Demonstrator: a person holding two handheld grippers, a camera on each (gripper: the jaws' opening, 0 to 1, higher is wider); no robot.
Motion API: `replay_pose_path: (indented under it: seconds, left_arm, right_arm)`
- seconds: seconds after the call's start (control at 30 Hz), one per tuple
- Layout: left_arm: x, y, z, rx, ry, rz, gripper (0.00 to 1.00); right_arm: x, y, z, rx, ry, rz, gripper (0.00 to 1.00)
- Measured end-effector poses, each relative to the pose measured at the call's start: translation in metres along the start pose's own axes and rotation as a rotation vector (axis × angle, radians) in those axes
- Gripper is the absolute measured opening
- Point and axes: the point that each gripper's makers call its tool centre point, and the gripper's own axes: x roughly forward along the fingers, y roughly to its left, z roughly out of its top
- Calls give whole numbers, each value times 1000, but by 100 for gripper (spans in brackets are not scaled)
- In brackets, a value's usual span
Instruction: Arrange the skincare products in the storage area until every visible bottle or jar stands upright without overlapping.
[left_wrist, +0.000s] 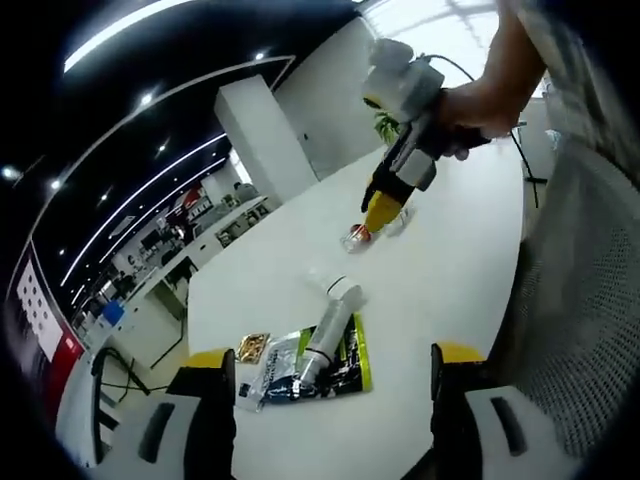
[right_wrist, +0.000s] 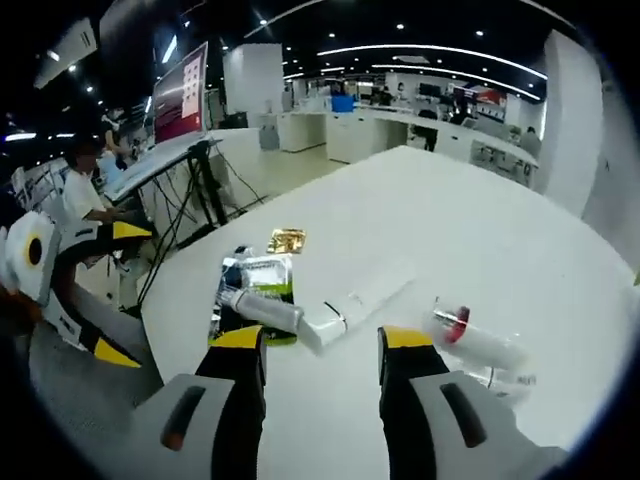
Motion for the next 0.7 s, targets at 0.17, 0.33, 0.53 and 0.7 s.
replay_pose_path:
  seconds: [0.17,0.33,0.53,0.7]
  left_arm:
    - [1,4,-7,-1,32,16,78]
    - [1,4,-7,9,34,18,78]
    - [1,2,-7,25,34,8,78]
    - [1,1,-8,36,39,-1,75]
  right_arm:
    - [16,-9,12,12,6,4,43]
    - [30,-17,12,67,43,13,44]
    - [37,-29,18,156,53,18,47]
    - [41,-37,13,228,76,18,51]
